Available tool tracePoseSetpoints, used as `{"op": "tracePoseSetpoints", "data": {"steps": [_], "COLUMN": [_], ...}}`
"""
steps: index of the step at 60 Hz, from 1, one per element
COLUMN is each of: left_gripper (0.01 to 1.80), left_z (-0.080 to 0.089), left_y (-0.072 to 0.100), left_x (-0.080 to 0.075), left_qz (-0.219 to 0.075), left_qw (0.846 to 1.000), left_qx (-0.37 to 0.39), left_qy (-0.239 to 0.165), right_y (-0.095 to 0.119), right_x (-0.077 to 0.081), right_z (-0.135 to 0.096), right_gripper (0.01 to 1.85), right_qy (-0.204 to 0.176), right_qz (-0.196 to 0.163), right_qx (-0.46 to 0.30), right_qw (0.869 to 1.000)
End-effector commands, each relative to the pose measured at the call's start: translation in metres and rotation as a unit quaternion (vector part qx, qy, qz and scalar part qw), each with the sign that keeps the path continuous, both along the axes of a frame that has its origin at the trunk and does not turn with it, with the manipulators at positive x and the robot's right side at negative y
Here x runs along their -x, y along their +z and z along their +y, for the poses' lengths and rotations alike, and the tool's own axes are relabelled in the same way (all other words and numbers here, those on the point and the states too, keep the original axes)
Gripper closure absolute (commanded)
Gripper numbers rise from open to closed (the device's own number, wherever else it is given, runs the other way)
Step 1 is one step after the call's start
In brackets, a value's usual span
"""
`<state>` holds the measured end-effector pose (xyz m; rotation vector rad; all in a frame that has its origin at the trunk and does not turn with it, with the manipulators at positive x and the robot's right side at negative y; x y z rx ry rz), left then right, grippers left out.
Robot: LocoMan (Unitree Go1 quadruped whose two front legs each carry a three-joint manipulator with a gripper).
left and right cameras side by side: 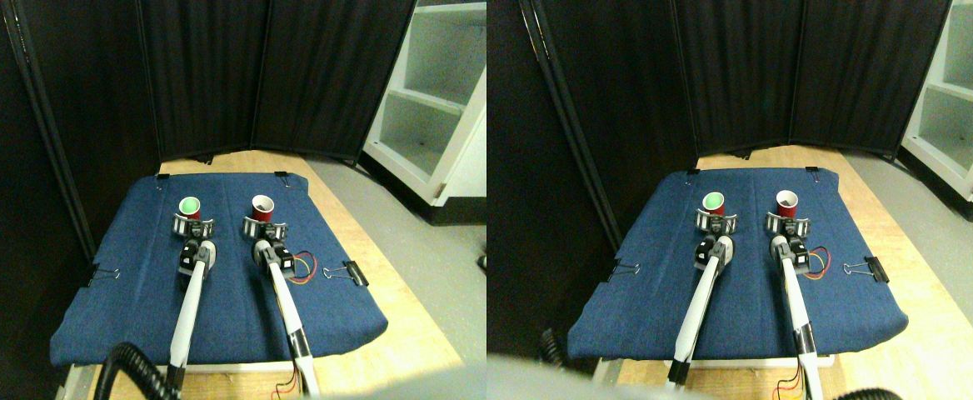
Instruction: Pour (bimanual)
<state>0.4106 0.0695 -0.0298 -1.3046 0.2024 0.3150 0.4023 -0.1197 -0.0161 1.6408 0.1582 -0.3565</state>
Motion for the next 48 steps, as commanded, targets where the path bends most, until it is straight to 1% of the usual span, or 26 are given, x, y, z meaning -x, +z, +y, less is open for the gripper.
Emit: {"op": "tracePoseSetpoints", "data": {"steps": [1, 6, 14, 15, 18, 21, 26, 29, 33, 36, 38, 39, 40, 41, 42, 43, 44, 46, 48], "left_gripper": [0.53, 0.51, 0.47, 0.47, 0.49, 0.52, 0.55, 0.58, 0.64, 0.69, 0.73, 0.73, 0.76, 0.76, 0.77, 0.77, 0.78, 0.78, 0.77], "left_z": [-0.003, -0.004, -0.007, -0.007, -0.009, -0.009, -0.009, -0.010, -0.010, -0.011, -0.012, -0.012, -0.012, -0.012, -0.013, -0.013, -0.013, -0.015, -0.017], "left_y": [0.014, 0.023, 0.034, 0.034, 0.041, 0.043, 0.051, 0.054, 0.059, 0.064, 0.067, 0.067, 0.070, 0.070, 0.073, 0.073, 0.075, 0.077, 0.081], "left_x": [0.004, 0.012, 0.021, 0.021, 0.026, 0.027, 0.030, 0.032, 0.034, 0.036, 0.037, 0.037, 0.037, 0.037, 0.038, 0.038, 0.039, 0.040, 0.041], "left_qz": [-0.024, -0.033, -0.039, -0.039, -0.046, -0.051, -0.066, -0.071, -0.082, -0.087, -0.088, -0.088, -0.091, -0.091, -0.094, -0.094, -0.098, -0.103, -0.111], "left_qw": [1.000, 0.999, 0.998, 0.998, 0.997, 0.997, 0.990, 0.987, 0.979, 0.971, 0.966, 0.966, 0.959, 0.959, 0.955, 0.955, 0.952, 0.948, 0.940], "left_qx": [0.007, 0.007, -0.004, -0.004, -0.020, -0.026, -0.095, -0.116, -0.150, -0.186, -0.206, -0.206, -0.223, -0.223, -0.236, -0.236, -0.243, -0.253, -0.273], "left_qy": [-0.015, -0.028, -0.043, -0.043, -0.053, -0.056, -0.080, -0.082, -0.110, -0.124, -0.133, -0.133, -0.146, -0.146, -0.155, -0.155, -0.160, -0.165, -0.172], "right_y": [0.016, 0.026, 0.036, 0.036, 0.040, 0.043, 0.045, 0.045, 0.046, 0.047, 0.048, 0.048, 0.050, 0.050, 0.052, 0.052, 0.053, 0.055, 0.057], "right_x": [0.000, 0.004, 0.009, 0.009, 0.012, 0.014, 0.016, 0.016, 0.018, 0.019, 0.020, 0.020, 0.021, 0.021, 0.022, 0.022, 0.022, 0.023, 0.024], "right_z": [0.002, 0.001, 0.002, 0.002, 0.002, 0.003, 0.003, 0.003, 0.003, 0.002, 0.003, 0.003, 0.003, 0.003, 0.003, 0.003, 0.004, 0.004, 0.004], "right_gripper": [0.52, 0.49, 0.49, 0.49, 0.49, 0.51, 0.55, 0.55, 0.58, 0.64, 0.77, 0.77, 0.92, 0.92, 1.04, 1.04, 1.13, 1.24, 1.40], "right_qy": [0.009, 0.021, 0.036, 0.036, 0.040, 0.038, 0.040, 0.040, 0.037, 0.033, 0.026, 0.026, 0.019, 0.019, 0.017, 0.017, 0.013, 0.018, 0.016], "right_qz": [-0.033, -0.041, -0.053, -0.053, -0.058, -0.057, -0.063, -0.067, -0.071, -0.079, -0.088, -0.088, -0.093, -0.093, -0.100, -0.100, -0.105, -0.115, -0.120], "right_qx": [0.005, 0.014, 0.026, 0.026, 0.027, 0.027, 0.029, 0.030, 0.030, 0.035, 0.047, 0.047, 0.058, 0.058, 0.074, 0.074, 0.080, 0.099, 0.102], "right_qw": [0.999, 0.999, 0.998, 0.998, 0.997, 0.997, 0.997, 0.997, 0.996, 0.996, 0.995, 0.995, 0.994, 0.994, 0.992, 0.992, 0.991, 0.988, 0.987]}}
